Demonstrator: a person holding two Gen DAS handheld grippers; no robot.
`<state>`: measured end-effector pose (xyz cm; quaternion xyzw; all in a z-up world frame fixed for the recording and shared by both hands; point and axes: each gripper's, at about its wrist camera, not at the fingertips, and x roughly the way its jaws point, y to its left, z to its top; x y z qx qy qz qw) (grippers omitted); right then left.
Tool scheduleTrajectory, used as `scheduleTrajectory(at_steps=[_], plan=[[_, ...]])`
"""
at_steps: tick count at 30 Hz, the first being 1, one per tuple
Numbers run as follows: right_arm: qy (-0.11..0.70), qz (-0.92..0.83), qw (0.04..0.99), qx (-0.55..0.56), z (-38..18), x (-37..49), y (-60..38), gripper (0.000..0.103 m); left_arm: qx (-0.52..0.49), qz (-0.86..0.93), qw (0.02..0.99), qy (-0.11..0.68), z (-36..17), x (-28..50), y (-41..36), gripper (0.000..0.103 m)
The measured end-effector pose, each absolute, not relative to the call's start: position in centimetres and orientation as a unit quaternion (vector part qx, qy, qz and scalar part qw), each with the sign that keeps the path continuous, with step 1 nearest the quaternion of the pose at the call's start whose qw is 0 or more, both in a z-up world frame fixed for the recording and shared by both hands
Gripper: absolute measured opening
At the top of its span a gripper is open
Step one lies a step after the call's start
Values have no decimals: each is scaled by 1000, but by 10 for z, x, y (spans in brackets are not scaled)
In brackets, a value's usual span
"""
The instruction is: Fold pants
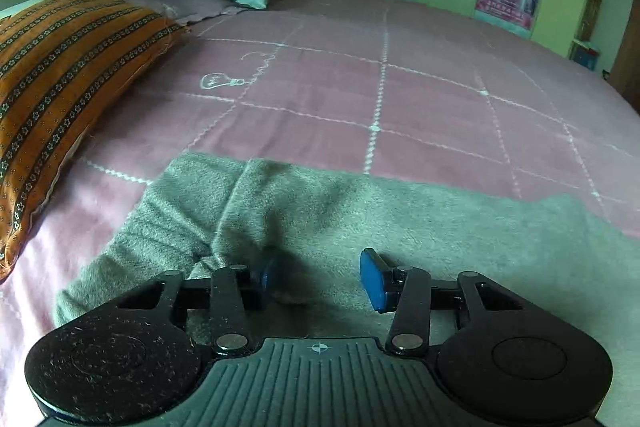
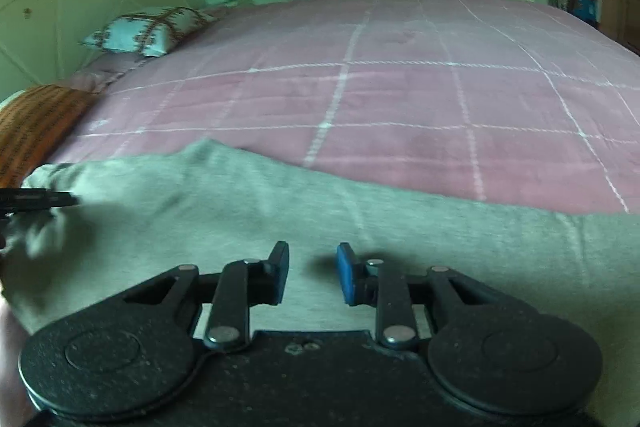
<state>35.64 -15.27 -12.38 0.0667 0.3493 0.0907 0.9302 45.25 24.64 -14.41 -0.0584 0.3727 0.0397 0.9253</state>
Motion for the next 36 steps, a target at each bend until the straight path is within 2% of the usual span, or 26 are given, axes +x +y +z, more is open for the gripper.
scheduleTrajectory(at_steps=[2,3,4,5,8,12,14,16,18,20,22,25,27,29,30,31,36], plan=[[335,111,932,79,-121,362,-158,21,-69,43,929,361,-134,443,255,50],[333,126,931,76,-120,368,-157,21,-74,72,929,354,-128,435,259,64],[332,144,929,76,-118,375,-154,21,-77,103,933,337,-121,421,264,86],[331,159,927,73,-116,382,-149,21,-74,130,936,317,-116,401,267,94],[325,202,922,55,-113,408,-129,21,-71,207,925,310,-116,372,289,95],[332,240,911,46,-116,448,-102,21,-151,247,902,321,-134,350,317,94],[334,254,907,34,-118,465,-87,21,-183,247,897,318,-141,346,318,91],[344,265,901,20,-123,483,-75,21,-187,246,897,317,-147,350,316,79],[356,268,895,4,-129,497,-67,22,-193,240,896,319,-152,354,313,72],[355,272,895,1,-133,503,-67,28,-202,241,894,319,-154,356,312,70],[355,281,891,-1,-134,504,-68,30,-213,237,893,319,-155,357,313,59],[371,322,871,10,-133,501,-69,11,-208,230,896,319,-154,358,307,48],[366,331,870,-13,-132,497,-64,11,-205,230,896,319,-153,359,305,48],[362,318,876,-25,-134,497,-60,15,-214,229,895,318,-154,359,307,48],[368,323,872,-14,-135,497,-59,8,-213,226,896,318,-153,358,308,47],[363,327,872,-16,-132,492,-58,0,-213,221,898,316,-152,357,308,42],[297,307,903,-55,-109,469,-54,0,-210,216,909,289,-140,346,307,33]])
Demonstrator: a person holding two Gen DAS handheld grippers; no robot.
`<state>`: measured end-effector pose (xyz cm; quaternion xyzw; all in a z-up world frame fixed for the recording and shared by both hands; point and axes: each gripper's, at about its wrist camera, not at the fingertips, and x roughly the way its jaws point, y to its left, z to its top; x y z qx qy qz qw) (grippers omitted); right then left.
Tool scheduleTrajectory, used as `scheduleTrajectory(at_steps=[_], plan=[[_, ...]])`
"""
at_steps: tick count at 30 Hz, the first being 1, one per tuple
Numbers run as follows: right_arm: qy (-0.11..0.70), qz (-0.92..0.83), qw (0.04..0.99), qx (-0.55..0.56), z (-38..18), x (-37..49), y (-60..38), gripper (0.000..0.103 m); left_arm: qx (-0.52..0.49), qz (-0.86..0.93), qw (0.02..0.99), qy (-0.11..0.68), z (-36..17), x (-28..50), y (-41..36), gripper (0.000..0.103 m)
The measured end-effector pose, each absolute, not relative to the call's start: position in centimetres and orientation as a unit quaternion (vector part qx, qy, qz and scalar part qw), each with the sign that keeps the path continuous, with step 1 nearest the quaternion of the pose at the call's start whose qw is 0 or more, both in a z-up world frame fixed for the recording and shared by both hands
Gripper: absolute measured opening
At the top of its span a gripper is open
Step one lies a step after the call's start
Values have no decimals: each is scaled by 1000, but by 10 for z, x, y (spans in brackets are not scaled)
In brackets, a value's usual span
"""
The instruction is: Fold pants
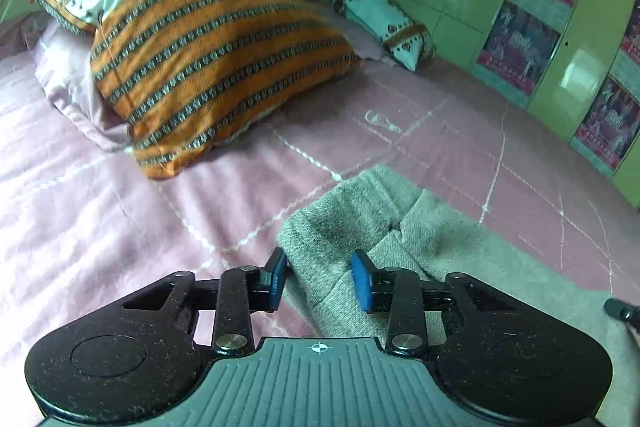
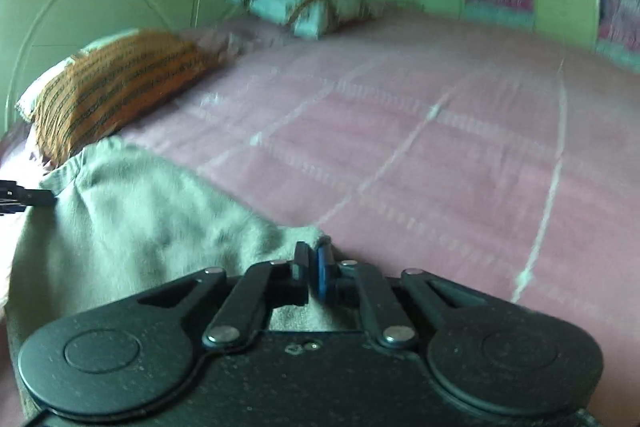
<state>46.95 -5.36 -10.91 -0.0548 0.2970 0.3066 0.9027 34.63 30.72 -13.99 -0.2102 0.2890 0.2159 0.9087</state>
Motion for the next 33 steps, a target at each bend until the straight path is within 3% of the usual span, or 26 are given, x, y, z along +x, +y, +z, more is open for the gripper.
scheduleTrajectory(at_steps=[3,7,13,17,21,24,28,30,33], plan=[[338,276,895,-91,-132,486,-38,0,-222,216,901,304,-155,348,316,35],[323,245,907,-113,-128,480,-30,3,-222,221,898,310,-153,343,324,59],[257,217,941,-41,-80,437,-82,7,-171,205,927,263,-105,334,292,59],[278,238,930,-26,-88,419,-72,11,-123,144,940,283,-102,364,254,59],[371,195,903,-91,-135,427,-53,9,-75,153,920,353,-150,385,250,59],[375,158,913,-26,-134,422,-103,0,-6,137,926,352,-155,378,243,59],[346,80,934,-25,-125,389,-183,0,3,134,928,348,-155,377,240,59],[349,10,937,-9,-125,379,-232,10,-7,137,929,345,-152,376,242,59],[309,-37,947,74,-107,342,-309,10,-54,141,940,306,-132,361,240,59]])
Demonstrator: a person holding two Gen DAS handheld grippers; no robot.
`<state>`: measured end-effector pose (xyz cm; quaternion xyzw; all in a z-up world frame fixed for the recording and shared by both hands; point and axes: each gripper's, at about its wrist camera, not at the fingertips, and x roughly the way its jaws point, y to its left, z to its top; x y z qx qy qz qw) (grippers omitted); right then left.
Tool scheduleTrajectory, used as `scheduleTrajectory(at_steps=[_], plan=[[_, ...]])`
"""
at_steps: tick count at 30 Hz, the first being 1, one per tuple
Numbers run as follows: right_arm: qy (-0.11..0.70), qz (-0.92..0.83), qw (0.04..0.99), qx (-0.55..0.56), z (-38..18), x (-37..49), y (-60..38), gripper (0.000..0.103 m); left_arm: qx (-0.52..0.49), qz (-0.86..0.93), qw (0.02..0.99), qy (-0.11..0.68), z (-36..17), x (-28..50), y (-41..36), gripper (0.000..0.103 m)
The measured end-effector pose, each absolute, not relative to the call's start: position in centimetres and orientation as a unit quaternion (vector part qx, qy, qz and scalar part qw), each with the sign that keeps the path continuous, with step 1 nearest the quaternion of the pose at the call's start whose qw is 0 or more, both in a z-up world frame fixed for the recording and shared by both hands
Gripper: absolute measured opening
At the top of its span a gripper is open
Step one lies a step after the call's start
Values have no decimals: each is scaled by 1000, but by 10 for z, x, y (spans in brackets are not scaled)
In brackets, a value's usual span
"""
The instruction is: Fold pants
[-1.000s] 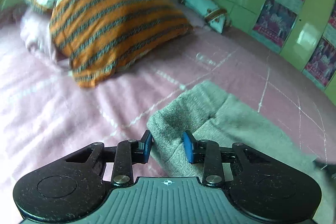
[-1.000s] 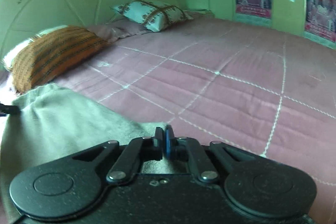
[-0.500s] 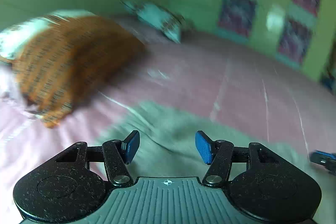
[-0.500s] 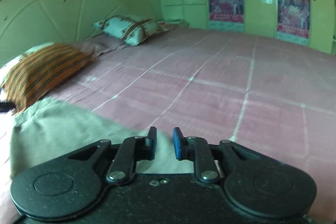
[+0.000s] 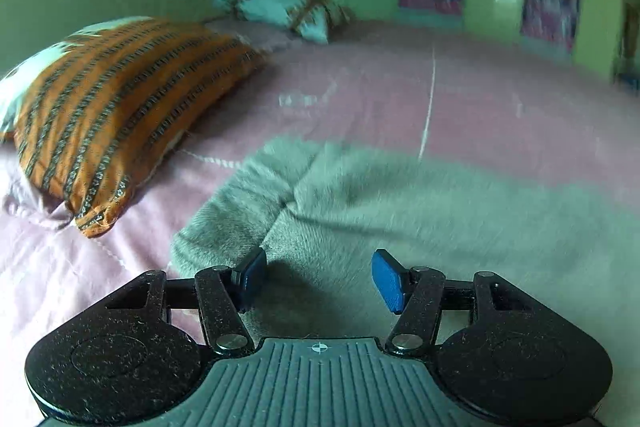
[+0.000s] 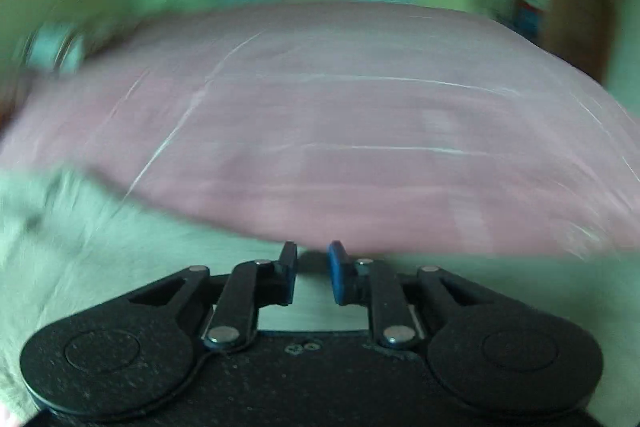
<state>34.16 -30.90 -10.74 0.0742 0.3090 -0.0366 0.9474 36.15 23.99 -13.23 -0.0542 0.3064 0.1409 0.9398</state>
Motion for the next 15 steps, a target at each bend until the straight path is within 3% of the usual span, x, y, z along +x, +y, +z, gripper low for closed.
scheduleTrajectory(at_steps=[4,7,8,9,11,13,15], plan=[[292,-40,951,95,-103,317,-355,13,-50,133,932,333,-144,365,231,59],[359,-60,929,64,-127,336,-362,10,12,132,927,351,-157,368,220,59],[370,-71,922,89,-132,335,-376,0,16,133,925,356,-152,368,218,59],[361,-79,920,132,-130,328,-393,0,9,133,926,354,-144,364,217,59],[310,-104,928,178,-110,303,-412,16,-12,120,938,326,-129,351,214,59],[275,-93,938,189,-96,275,-422,15,-7,123,941,316,-122,343,207,59],[257,-93,935,224,-94,247,-438,22,-30,123,942,312,-120,336,204,59]])
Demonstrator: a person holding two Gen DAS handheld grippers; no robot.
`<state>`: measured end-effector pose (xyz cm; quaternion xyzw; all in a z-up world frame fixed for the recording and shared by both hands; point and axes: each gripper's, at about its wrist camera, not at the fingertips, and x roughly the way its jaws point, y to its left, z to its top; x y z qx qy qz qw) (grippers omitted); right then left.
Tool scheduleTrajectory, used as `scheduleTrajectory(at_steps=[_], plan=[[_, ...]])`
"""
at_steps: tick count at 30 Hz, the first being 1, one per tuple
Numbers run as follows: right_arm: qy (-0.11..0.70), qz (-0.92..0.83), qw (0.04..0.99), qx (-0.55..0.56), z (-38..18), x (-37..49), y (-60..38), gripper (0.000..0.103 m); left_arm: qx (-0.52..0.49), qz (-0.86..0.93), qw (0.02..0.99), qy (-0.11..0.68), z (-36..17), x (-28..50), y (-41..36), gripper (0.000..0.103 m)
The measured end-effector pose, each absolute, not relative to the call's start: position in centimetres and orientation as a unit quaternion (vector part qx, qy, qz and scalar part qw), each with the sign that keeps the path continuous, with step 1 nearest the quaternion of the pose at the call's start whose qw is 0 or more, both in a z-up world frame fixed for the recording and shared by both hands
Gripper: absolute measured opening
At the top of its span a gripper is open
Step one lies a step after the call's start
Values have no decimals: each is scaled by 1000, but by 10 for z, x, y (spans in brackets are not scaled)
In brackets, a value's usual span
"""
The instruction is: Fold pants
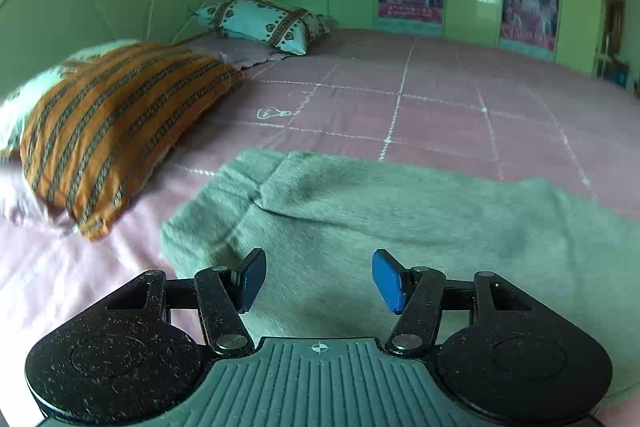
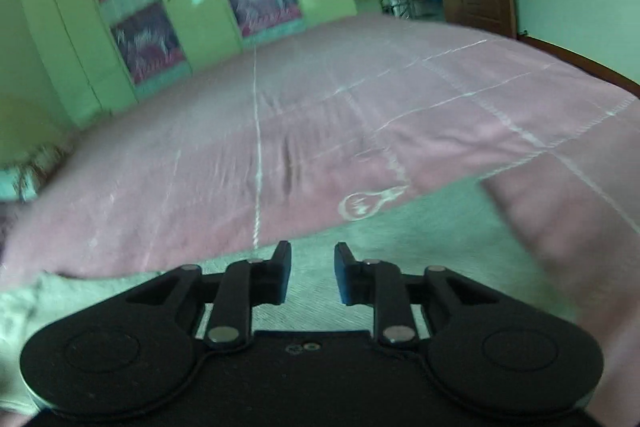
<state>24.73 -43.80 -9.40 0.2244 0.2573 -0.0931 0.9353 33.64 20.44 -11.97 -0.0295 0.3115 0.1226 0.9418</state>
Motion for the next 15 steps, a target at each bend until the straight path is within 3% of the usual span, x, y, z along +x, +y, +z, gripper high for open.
scheduleTrajectory(at_steps=[6,15], plan=[[222,-127,886,386,-122,170,-500,23,-47,116,936,329,-140,318,186,60],[237,-121,810,522,-180,179,-533,21,-61,112,932,340,-143,303,174,72]])
